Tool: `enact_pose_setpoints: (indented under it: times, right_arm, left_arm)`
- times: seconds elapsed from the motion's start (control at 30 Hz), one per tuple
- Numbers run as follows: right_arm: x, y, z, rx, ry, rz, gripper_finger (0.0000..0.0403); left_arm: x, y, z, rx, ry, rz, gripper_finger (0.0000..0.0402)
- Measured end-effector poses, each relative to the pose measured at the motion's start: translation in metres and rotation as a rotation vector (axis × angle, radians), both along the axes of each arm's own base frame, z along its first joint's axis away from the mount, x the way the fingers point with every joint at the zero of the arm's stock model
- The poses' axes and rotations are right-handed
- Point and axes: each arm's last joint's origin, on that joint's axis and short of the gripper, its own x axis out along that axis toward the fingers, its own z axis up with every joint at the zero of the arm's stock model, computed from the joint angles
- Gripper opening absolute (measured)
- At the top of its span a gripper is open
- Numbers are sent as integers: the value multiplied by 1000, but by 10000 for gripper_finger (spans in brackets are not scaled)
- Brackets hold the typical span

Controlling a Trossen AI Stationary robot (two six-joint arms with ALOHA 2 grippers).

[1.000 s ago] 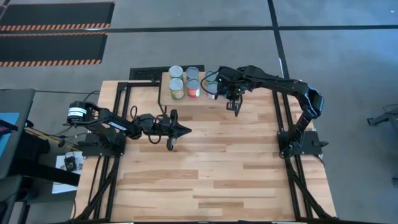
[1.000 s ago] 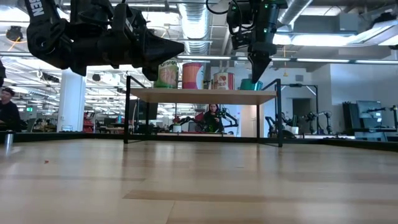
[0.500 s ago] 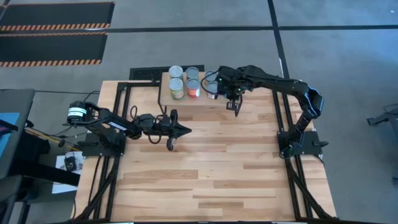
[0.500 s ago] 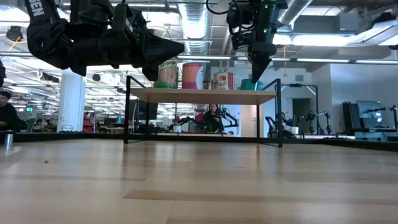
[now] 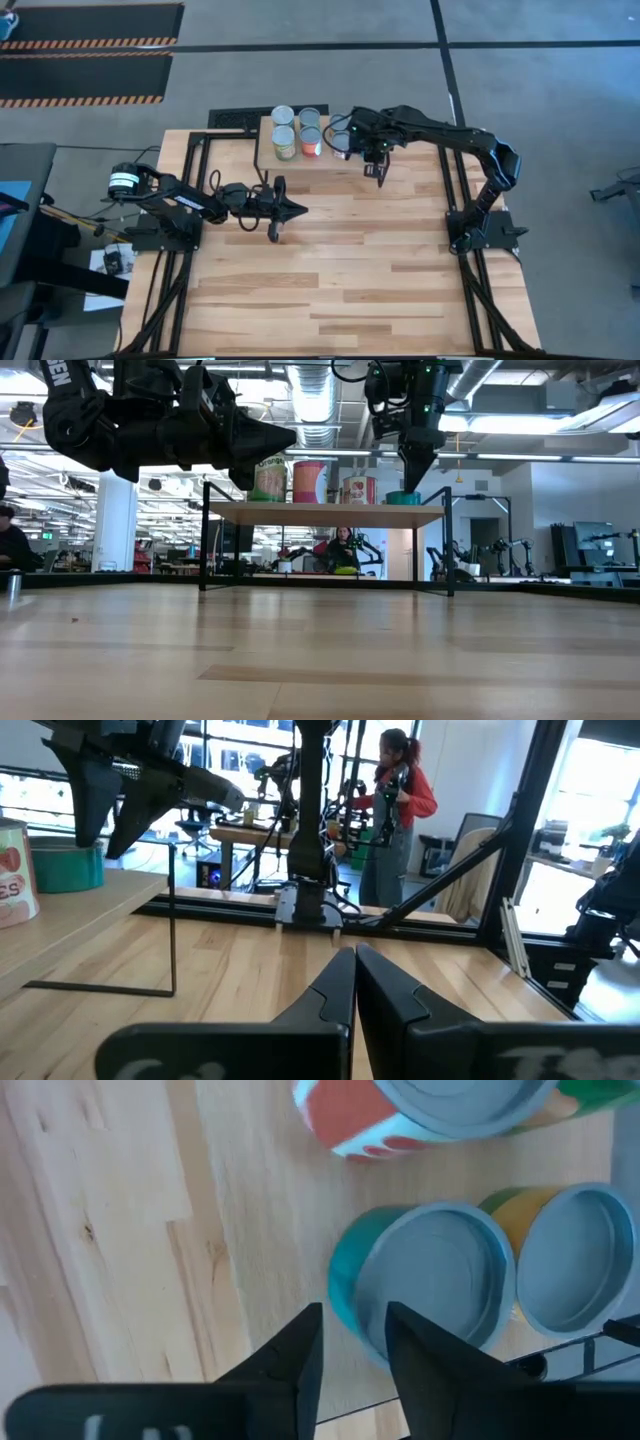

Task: Pick and place cans onto a shelf
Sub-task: Return to Home Position

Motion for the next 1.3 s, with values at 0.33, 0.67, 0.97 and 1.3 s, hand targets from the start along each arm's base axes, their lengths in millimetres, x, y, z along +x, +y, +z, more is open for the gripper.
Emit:
enact_pose_setpoints:
  times: [0.33,0.67,0.97,1.3]
  right_arm:
    - [-17,15,49,-119,-236,45,71]
    - [-43,35,49,-128,-625,181,17]
    - [-54,62,-12,-115,-938,275,12]
    - [-73,86,-72,-69,-1185,267,22]
  left_arm:
    - [0,0,-1,4,8,-8,0]
    - [-1,3,-1,11,10,-59,0]
    - [-1,8,-5,5,53,-42,0]
    - [-1,10,-6,12,62,-31,0]
